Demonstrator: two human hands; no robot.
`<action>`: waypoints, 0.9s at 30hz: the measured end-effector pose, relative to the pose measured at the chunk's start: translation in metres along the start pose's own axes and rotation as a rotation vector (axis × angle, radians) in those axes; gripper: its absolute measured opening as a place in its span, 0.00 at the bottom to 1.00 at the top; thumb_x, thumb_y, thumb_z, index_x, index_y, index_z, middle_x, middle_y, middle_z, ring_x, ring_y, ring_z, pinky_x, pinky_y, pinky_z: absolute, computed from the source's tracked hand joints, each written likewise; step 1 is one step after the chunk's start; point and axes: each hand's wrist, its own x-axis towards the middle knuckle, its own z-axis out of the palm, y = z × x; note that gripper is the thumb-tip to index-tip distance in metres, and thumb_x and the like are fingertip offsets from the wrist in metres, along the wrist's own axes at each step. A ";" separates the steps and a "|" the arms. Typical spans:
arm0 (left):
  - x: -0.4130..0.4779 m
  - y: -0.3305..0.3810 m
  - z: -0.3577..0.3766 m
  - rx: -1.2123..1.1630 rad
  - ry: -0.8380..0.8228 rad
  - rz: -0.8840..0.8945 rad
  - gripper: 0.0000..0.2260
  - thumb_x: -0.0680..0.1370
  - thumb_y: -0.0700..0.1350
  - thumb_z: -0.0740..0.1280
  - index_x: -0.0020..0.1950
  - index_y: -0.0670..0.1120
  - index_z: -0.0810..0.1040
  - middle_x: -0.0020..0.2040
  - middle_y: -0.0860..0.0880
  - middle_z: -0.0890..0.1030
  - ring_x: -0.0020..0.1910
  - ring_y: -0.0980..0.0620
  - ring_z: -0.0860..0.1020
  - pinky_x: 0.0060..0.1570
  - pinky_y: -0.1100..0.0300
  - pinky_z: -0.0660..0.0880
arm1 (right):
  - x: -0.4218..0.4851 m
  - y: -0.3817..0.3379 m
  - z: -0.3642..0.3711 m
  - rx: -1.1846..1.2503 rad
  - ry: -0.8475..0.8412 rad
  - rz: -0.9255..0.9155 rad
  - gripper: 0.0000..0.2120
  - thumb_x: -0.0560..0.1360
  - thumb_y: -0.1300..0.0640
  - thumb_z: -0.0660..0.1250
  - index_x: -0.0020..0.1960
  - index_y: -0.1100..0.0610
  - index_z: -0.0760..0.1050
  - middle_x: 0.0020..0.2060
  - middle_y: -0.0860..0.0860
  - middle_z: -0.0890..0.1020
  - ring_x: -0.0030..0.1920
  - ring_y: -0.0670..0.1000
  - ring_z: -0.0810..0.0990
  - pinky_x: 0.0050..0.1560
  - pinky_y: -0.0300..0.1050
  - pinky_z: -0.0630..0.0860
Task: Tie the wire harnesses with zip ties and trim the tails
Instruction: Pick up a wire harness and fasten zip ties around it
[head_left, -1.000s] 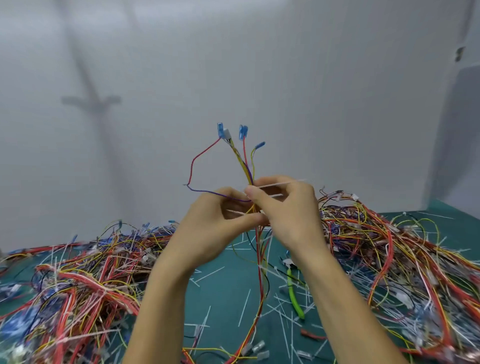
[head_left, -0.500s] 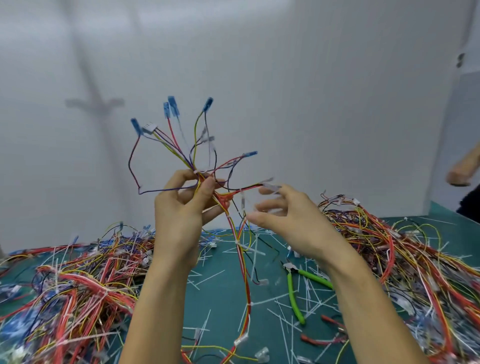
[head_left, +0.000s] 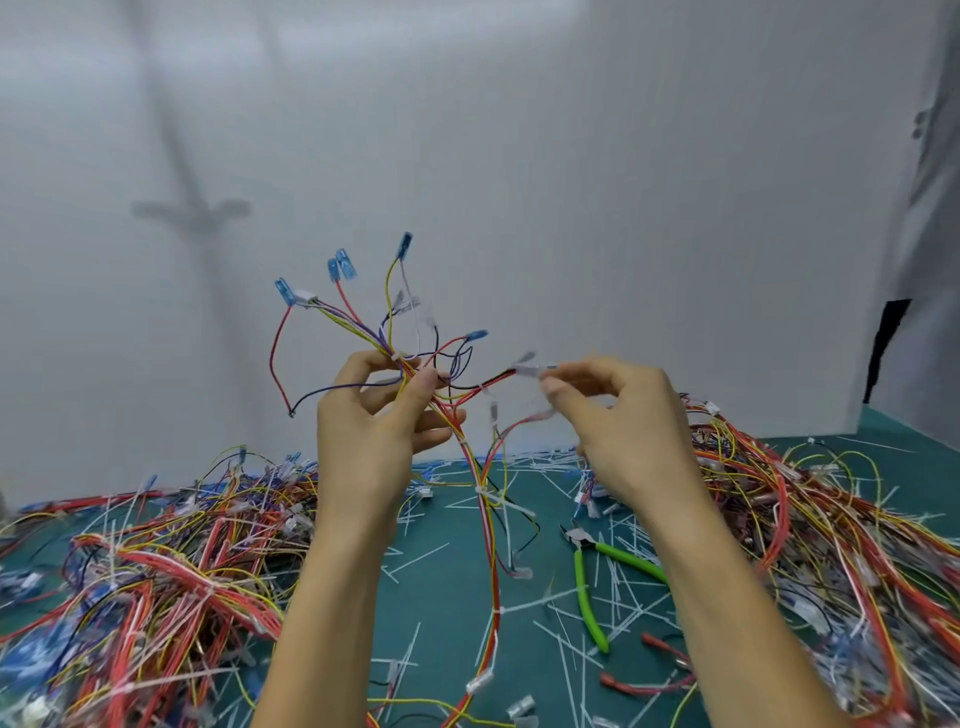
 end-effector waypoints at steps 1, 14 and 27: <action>0.000 0.000 0.000 0.003 0.010 0.009 0.07 0.77 0.38 0.70 0.52 0.44 0.74 0.40 0.44 0.86 0.35 0.45 0.85 0.32 0.62 0.79 | -0.001 -0.003 0.000 -0.055 0.031 -0.023 0.02 0.77 0.49 0.69 0.48 0.43 0.81 0.44 0.39 0.84 0.39 0.45 0.82 0.47 0.47 0.79; -0.017 0.003 0.026 -0.098 -0.512 -0.149 0.29 0.72 0.26 0.60 0.68 0.47 0.75 0.59 0.46 0.83 0.55 0.47 0.83 0.53 0.57 0.80 | -0.009 -0.006 0.017 -0.099 -0.083 -0.180 0.09 0.76 0.48 0.68 0.56 0.39 0.79 0.43 0.46 0.86 0.45 0.52 0.83 0.47 0.52 0.79; 0.001 -0.059 0.010 -0.011 0.198 -0.446 0.18 0.74 0.26 0.54 0.43 0.44 0.79 0.35 0.49 0.78 0.21 0.58 0.72 0.23 0.66 0.68 | 0.007 0.007 -0.007 0.173 0.396 -0.139 0.04 0.76 0.51 0.71 0.46 0.43 0.84 0.34 0.51 0.82 0.28 0.47 0.70 0.32 0.50 0.73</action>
